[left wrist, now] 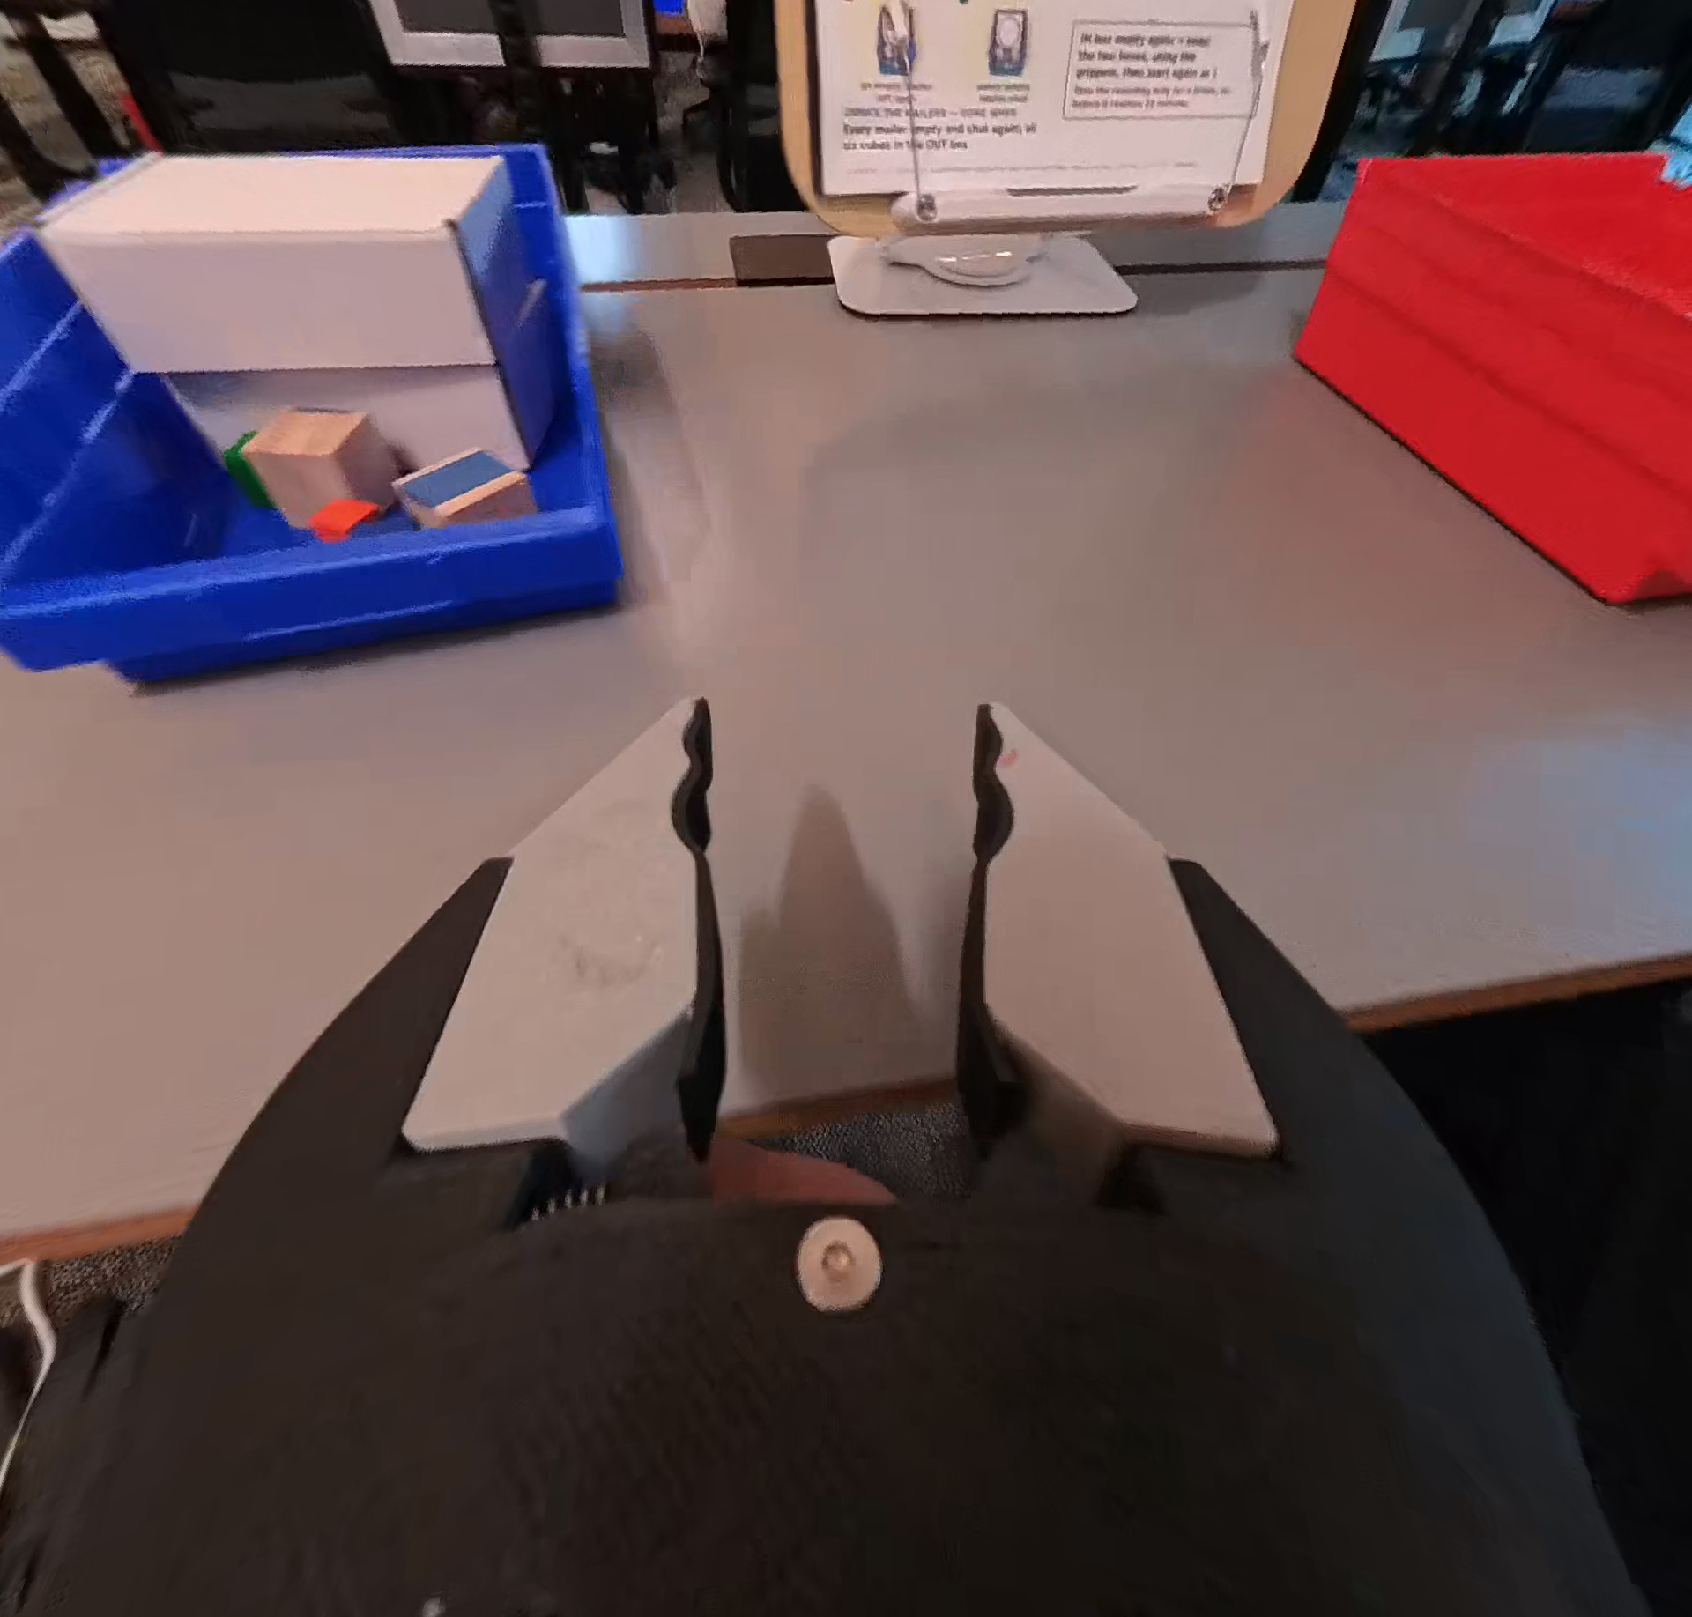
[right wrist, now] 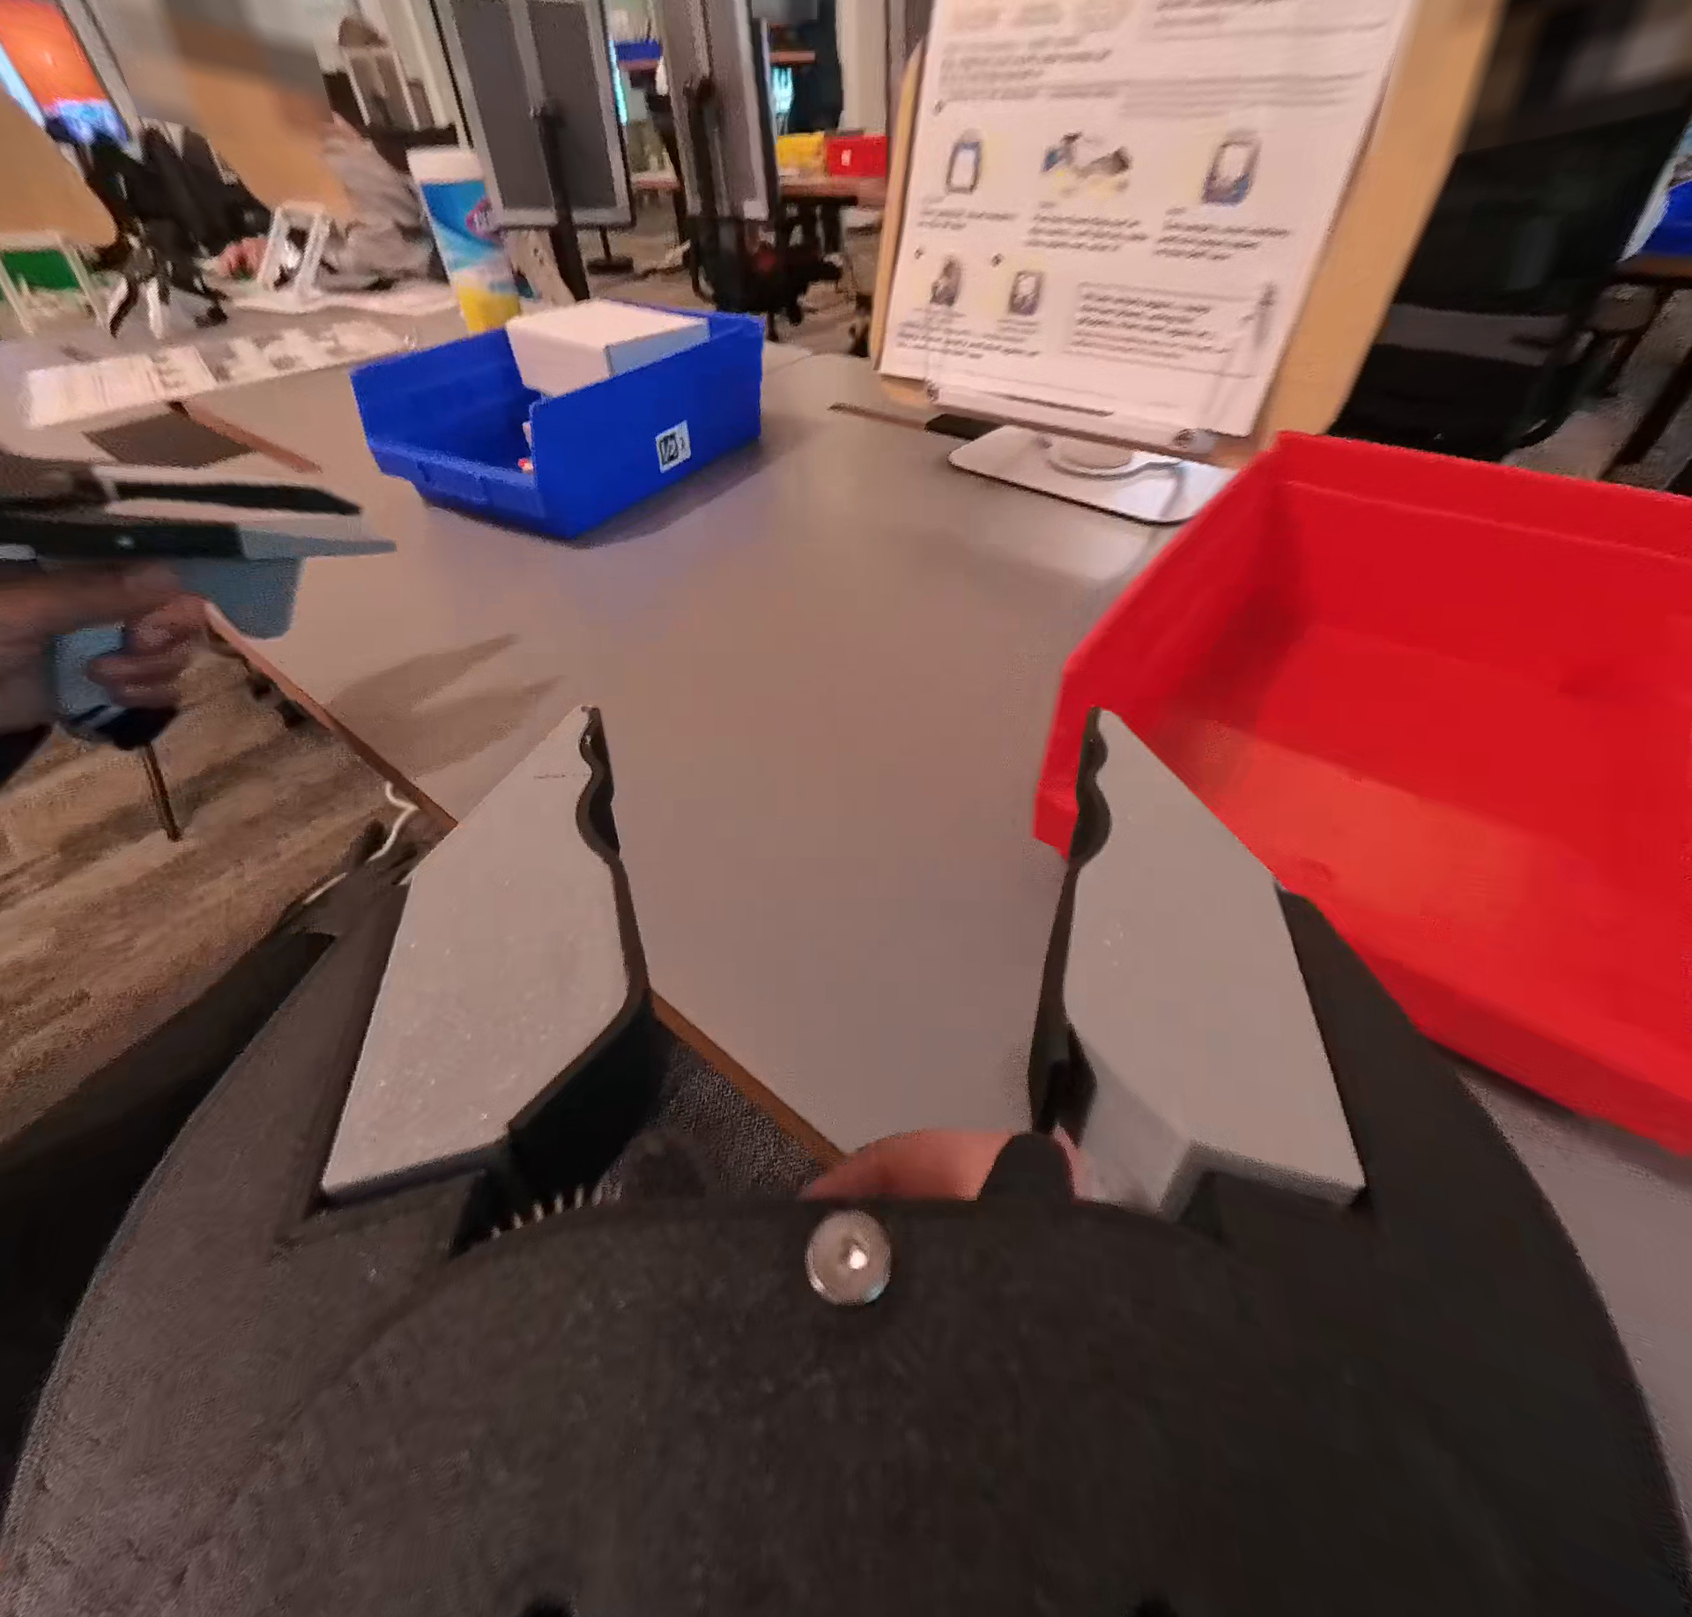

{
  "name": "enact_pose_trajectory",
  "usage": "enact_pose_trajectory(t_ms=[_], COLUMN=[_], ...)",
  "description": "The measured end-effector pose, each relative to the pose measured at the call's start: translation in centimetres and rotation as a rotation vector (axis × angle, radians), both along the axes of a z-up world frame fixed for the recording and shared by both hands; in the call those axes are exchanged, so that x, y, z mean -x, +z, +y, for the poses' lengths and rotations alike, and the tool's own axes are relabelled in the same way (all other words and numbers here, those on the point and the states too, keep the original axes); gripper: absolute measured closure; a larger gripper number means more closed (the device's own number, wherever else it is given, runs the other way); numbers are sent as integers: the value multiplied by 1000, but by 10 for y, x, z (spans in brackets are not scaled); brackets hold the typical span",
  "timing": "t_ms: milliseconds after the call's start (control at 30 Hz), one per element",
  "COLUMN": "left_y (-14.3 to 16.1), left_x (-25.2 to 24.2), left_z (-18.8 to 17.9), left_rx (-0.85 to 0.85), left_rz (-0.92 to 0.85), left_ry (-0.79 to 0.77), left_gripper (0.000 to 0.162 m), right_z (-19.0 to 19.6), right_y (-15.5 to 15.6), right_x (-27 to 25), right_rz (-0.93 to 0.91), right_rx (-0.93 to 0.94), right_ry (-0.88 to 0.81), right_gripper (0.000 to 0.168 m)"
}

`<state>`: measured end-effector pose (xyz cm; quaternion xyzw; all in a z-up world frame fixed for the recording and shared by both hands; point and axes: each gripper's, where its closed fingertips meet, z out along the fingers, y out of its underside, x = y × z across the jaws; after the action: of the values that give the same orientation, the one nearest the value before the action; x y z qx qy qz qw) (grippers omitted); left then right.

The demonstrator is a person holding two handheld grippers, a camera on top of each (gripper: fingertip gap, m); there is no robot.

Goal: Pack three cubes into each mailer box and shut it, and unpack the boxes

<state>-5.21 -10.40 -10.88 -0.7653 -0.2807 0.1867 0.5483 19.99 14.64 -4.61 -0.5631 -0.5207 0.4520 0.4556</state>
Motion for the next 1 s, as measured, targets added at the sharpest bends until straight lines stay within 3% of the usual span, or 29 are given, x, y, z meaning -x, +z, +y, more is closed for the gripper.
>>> enact_pose_trajectory(t_ms=[200,333,500,667,833,1000], left_y=[-17,-26,-27,-21,-38,-43], left_x=[18,34,63,76,91,89], left_z=[80,113,141,171,195,206], left_rx=[73,104,128,145,178,171], left_rz=[13,13,125,221,154,100], left_ry=[3,23,37,-56,-105,-126], left_gripper=[112,114,107,106,94,85], right_z=[-31,-31,-28,-11,-9,8], right_y=[-43,-56,-66,-74,-76,-87], right_x=[91,140,192,231,250,255], right_rz=[-101,-107,-105,-121,-160,-178], right_rx=[6,-1,-40,-121,-9,2], right_ry=[27,-22,-6,24,68,-3], right_gripper=[67,71,60,46,28,29])
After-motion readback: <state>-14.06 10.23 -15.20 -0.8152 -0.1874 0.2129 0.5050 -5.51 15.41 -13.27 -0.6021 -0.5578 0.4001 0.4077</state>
